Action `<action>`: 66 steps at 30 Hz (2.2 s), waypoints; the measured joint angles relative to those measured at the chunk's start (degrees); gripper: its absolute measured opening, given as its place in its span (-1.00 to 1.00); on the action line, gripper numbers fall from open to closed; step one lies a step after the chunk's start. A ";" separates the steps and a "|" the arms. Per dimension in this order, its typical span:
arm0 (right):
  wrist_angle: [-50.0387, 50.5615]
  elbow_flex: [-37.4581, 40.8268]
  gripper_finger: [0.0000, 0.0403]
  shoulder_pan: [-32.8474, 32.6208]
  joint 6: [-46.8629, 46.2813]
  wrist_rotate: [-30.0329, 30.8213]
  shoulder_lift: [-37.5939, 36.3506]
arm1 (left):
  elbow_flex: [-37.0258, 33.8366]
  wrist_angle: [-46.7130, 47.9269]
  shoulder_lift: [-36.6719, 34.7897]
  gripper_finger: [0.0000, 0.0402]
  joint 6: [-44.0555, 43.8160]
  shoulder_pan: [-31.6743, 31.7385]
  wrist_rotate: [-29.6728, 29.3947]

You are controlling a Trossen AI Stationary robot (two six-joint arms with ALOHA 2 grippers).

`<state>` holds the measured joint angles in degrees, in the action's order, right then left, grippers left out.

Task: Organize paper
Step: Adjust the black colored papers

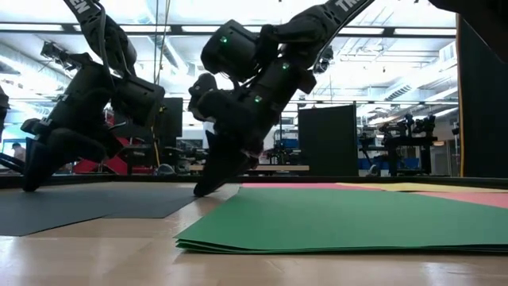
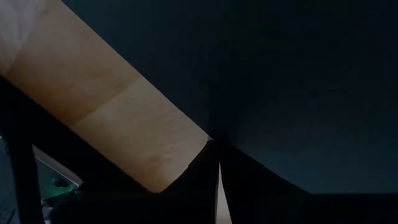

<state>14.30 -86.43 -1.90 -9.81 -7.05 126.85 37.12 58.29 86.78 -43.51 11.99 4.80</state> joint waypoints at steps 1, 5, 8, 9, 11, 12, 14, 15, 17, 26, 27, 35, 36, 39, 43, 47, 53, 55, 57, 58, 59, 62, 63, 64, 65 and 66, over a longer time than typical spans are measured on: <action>-0.36 0.02 -1.00 0.23 -0.14 -0.04 0.02 | 0.00 -0.08 -0.02 -1.00 0.00 0.00 0.02; -1.02 0.02 -1.00 0.91 -0.69 -0.41 0.11 | 0.02 0.02 -0.04 -1.00 0.00 0.00 0.02; -0.13 -0.57 -1.00 0.93 -0.67 -0.63 0.18 | 0.09 0.56 -0.04 -1.00 0.90 0.00 -0.04; -0.15 -0.57 -1.00 0.93 -0.67 -0.50 0.18 | 0.09 0.60 -0.04 -1.00 1.26 0.00 -0.08; -0.33 -0.57 -1.00 1.05 -0.67 0.30 0.18 | 0.10 0.58 -0.04 -1.00 1.73 0.00 -0.09; -0.52 -0.57 -1.00 1.28 -0.69 0.62 0.18 | 0.09 0.50 -0.04 -1.00 1.90 0.00 -0.09; -0.94 -0.57 -1.00 2.08 -1.06 0.93 0.20 | 0.09 0.25 -0.04 -1.00 2.12 0.00 -0.14; -1.14 -0.57 -1.00 2.53 -1.12 1.25 0.26 | 0.16 0.23 -0.02 -1.00 2.12 0.00 -0.16; -2.04 -0.57 -1.00 3.28 -1.15 1.39 0.50 | 0.64 0.20 0.05 -1.00 2.14 -0.02 -0.22; -1.35 -0.54 -1.00 3.73 -1.82 -2.68 0.19 | 1.32 -0.09 0.02 -1.00 2.27 -0.02 -0.75; -0.93 -0.53 -1.00 3.44 -1.88 -2.75 -0.10 | 1.36 0.24 0.02 -1.00 2.45 -0.02 -1.04; 1.79 -0.45 -1.00 2.11 -1.98 -3.37 -2.77 | 1.29 3.12 -1.83 -1.00 2.25 0.01 -7.06; 1.69 -0.52 -1.00 2.13 -2.00 -3.35 -2.85 | 1.29 3.73 -2.50 -1.00 1.79 0.00 -7.10; 2.65 -0.46 -1.00 2.11 -2.00 -3.10 -2.99 | 1.29 4.48 -4.33 -1.00 1.00 0.00 -7.93; 4.15 -0.46 -1.00 2.13 -2.00 -2.38 -3.12 | 1.29 6.80 -6.91 -1.00 -0.90 0.00 -7.91; 5.32 -0.46 -1.00 2.38 -1.14 0.94 -3.12 | 1.13 8.77 -7.89 -1.00 -3.20 0.00 -5.51; 5.03 -0.48 -1.00 5.00 -0.31 4.37 -3.12 | -0.56 3.59 -7.07 -1.00 -4.73 -0.37 -4.07; 4.99 -0.50 -1.00 6.34 0.33 4.72 -3.12 | -1.12 3.22 -6.43 -1.00 -4.79 -0.37 -4.07; 4.90 -0.52 -1.00 7.64 0.73 4.71 -3.12 | -1.69 2.26 -5.94 -1.00 -4.79 -0.37 -4.06; 4.91 -0.52 -1.00 8.25 1.10 4.71 -3.12 | -1.94 2.20 -5.61 -1.00 -4.79 -0.37 -4.04; 5.04 -0.52 -1.00 8.79 1.49 4.69 -3.12 | -2.28 2.26 -5.37 -1.00 -4.79 -0.37 -3.98; 5.63 -0.53 -1.00 9.95 2.35 4.46 -3.12 | -3.19 1.36 -5.05 -1.00 -4.79 -0.37 -3.64; 5.95 -0.54 -1.00 10.19 2.51 4.06 -3.12 | -3.41 1.23 -5.06 -1.00 -4.79 -0.37 -3.63; 6.26 -0.54 -1.00 10.28 2.61 3.49 -3.12 | -3.62 1.19 -5.07 -1.00 -4.79 -0.37 -3.63; 6.51 -0.54 -1.00 10.25 2.63 2.84 -3.12 | -3.67 1.14 -5.01 -1.00 -4.79 -0.36 -3.63; 6.72 -0.54 -1.00 9.98 2.65 2.29 -3.12 | -3.69 1.10 -4.98 -1.00 -4.79 -0.35 -3.63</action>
<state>21.02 -86.98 8.08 -7.16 -4.76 123.72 33.44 59.39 81.80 -48.29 11.64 1.17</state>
